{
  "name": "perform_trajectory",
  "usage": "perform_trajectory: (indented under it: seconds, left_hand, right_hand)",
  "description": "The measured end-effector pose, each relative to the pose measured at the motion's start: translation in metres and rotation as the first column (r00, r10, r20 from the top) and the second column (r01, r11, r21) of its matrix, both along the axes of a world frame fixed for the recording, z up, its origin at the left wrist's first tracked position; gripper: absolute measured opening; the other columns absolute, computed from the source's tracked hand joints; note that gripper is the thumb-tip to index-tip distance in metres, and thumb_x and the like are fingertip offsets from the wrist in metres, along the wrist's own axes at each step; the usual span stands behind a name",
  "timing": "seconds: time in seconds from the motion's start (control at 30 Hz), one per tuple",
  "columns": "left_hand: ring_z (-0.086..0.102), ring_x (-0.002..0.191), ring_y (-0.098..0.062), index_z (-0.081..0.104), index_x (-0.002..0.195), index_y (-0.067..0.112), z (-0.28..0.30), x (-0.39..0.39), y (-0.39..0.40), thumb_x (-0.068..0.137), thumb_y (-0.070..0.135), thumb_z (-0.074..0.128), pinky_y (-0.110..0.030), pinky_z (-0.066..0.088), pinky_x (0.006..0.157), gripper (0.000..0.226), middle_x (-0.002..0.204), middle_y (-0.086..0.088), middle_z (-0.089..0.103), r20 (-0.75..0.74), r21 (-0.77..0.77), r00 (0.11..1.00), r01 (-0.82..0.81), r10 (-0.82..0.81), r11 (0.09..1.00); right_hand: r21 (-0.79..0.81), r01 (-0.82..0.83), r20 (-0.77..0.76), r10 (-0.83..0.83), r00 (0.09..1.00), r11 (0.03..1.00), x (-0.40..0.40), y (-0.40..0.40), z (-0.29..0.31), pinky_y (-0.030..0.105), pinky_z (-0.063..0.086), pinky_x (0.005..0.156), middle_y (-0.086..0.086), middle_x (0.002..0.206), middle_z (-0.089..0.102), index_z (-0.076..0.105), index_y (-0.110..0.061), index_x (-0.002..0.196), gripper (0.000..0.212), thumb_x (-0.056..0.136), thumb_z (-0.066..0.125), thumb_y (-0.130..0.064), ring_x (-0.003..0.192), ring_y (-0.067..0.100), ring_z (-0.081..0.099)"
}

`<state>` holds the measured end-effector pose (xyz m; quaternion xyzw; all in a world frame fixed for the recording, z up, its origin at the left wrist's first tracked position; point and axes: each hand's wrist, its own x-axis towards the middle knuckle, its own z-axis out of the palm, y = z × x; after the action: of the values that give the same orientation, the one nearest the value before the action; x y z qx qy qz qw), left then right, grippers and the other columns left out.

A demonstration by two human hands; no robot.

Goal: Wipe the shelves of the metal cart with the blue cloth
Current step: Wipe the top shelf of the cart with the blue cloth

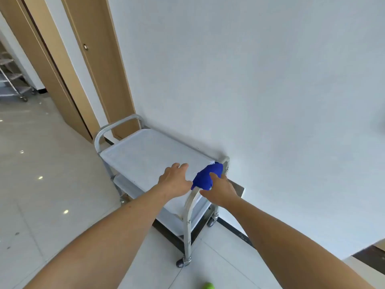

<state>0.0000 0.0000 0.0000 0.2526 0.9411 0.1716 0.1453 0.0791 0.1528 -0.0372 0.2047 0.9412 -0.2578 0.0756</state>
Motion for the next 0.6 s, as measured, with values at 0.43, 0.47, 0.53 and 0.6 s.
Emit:
perform_trajectory:
  seconds: [0.43, 0.47, 0.53, 0.6]
  left_hand:
    - [0.029, 0.139, -0.029, 0.023, 0.152, 0.022, -0.053, -0.114, 0.069, 0.086, 0.020, 0.048, -0.045, 0.040, 0.106, 0.070, 0.159, -0.005, 0.022, 0.120, -0.129, 0.993, 0.021, -0.005, 0.991]
    - [0.029, 0.140, -0.029, 0.022, 0.152, 0.023, -0.057, -0.121, 0.073, 0.087, 0.020, 0.049, -0.045, 0.041, 0.106, 0.071, 0.159, -0.005, 0.022, 0.130, -0.137, 0.991, 0.030, -0.012, 0.990]
    - [0.030, 0.140, -0.029, 0.022, 0.152, 0.024, -0.065, -0.134, 0.082, 0.087, 0.020, 0.051, -0.045, 0.042, 0.106, 0.071, 0.159, -0.005, 0.022, 0.133, -0.157, 0.991, 0.036, -0.015, 0.987]
    - [0.030, 0.140, -0.029, 0.023, 0.152, 0.024, -0.072, -0.145, 0.089, 0.087, 0.020, 0.052, -0.045, 0.042, 0.106, 0.071, 0.159, -0.004, 0.023, 0.137, -0.175, 0.990, 0.038, -0.014, 0.984]
  right_hand:
    - [-0.052, 0.183, 0.123, -0.175, 0.977, 0.982, -0.115, 0.033, -0.068, 0.048, 0.048, 0.099, 0.021, 0.163, 0.007, 0.032, -0.017, 0.149, 0.062, 0.097, 0.059, -0.038, 0.135, 0.041, 0.038]
    - [-0.049, 0.204, 0.122, -0.197, 0.973, 0.978, -0.122, 0.033, -0.074, 0.048, 0.046, 0.101, 0.022, 0.164, 0.003, 0.029, -0.018, 0.151, 0.064, 0.098, 0.059, -0.039, 0.137, 0.041, 0.035]
    - [-0.029, 0.250, 0.114, -0.245, 0.963, 0.968, -0.136, 0.031, -0.084, 0.046, 0.044, 0.100, 0.026, 0.164, -0.003, 0.027, -0.019, 0.151, 0.069, 0.097, 0.061, -0.042, 0.140, 0.041, 0.030]
    - [-0.003, 0.285, 0.128, -0.282, 0.951, 0.959, -0.148, 0.025, -0.093, 0.046, 0.043, 0.101, 0.031, 0.161, -0.009, 0.023, -0.016, 0.151, 0.078, 0.093, 0.066, -0.045, 0.143, 0.045, 0.023]
